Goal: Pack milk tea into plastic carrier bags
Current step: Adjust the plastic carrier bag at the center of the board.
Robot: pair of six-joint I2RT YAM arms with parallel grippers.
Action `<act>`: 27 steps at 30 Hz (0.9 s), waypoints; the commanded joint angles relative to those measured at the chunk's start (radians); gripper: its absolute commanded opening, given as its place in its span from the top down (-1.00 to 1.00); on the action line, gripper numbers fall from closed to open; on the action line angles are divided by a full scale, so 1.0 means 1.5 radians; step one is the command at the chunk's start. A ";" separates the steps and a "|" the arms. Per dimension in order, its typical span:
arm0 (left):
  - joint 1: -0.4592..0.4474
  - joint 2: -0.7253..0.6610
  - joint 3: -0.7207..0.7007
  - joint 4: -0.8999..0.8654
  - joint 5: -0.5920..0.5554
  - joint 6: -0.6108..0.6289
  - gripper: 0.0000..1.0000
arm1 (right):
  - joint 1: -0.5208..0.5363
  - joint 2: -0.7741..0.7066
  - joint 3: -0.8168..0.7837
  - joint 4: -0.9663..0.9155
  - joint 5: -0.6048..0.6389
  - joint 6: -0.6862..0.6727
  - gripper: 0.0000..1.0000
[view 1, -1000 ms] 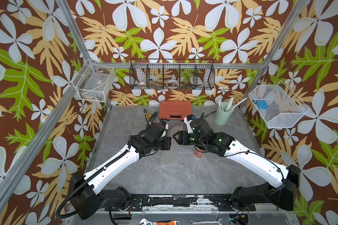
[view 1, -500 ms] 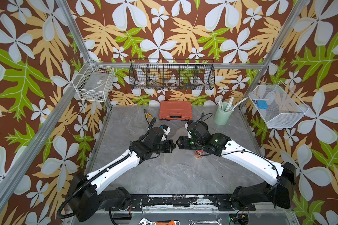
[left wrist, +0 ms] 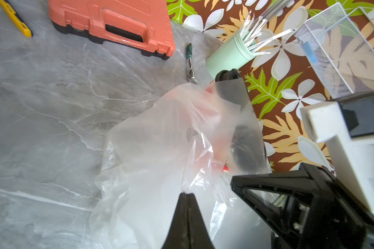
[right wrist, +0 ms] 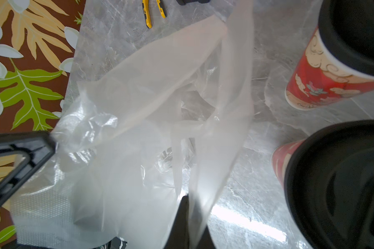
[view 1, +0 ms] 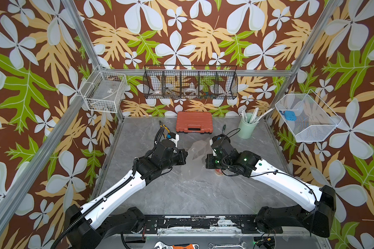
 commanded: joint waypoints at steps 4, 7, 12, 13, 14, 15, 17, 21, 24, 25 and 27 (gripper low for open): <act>0.001 -0.013 0.019 -0.089 -0.098 0.002 1.00 | 0.001 0.002 0.026 0.014 0.013 -0.017 1.00; 0.001 -0.018 0.034 -0.129 -0.117 0.022 0.80 | 0.000 0.010 0.040 0.025 -0.011 -0.033 1.00; 0.001 -0.024 0.048 -0.149 -0.089 0.061 0.47 | 0.002 0.060 0.076 0.040 -0.093 -0.059 1.00; 0.002 -0.024 0.049 -0.149 -0.083 0.066 0.39 | 0.002 0.070 0.084 0.036 -0.099 -0.063 1.00; 0.002 -0.022 0.051 -0.151 -0.077 0.072 0.28 | 0.003 0.078 0.091 0.032 -0.102 -0.067 1.00; 0.003 -0.018 0.057 -0.156 -0.072 0.078 0.15 | 0.005 0.084 0.097 0.030 -0.104 -0.071 1.00; 0.003 -0.006 0.075 -0.165 -0.055 0.093 -0.05 | 0.006 0.091 0.103 0.028 -0.108 -0.076 1.00; 0.003 0.033 0.141 -0.194 -0.012 0.133 -0.24 | 0.006 0.099 0.113 0.026 -0.114 -0.082 1.00; 0.003 0.058 0.184 -0.212 0.030 0.178 -0.35 | 0.007 0.099 0.113 0.025 -0.114 -0.083 1.00; 0.003 0.068 0.196 -0.222 0.035 0.192 -0.41 | 0.006 0.098 0.112 0.025 -0.114 -0.084 1.00; 0.003 0.099 0.226 -0.259 0.038 0.238 -0.45 | 0.007 0.094 0.111 0.026 -0.113 -0.084 1.00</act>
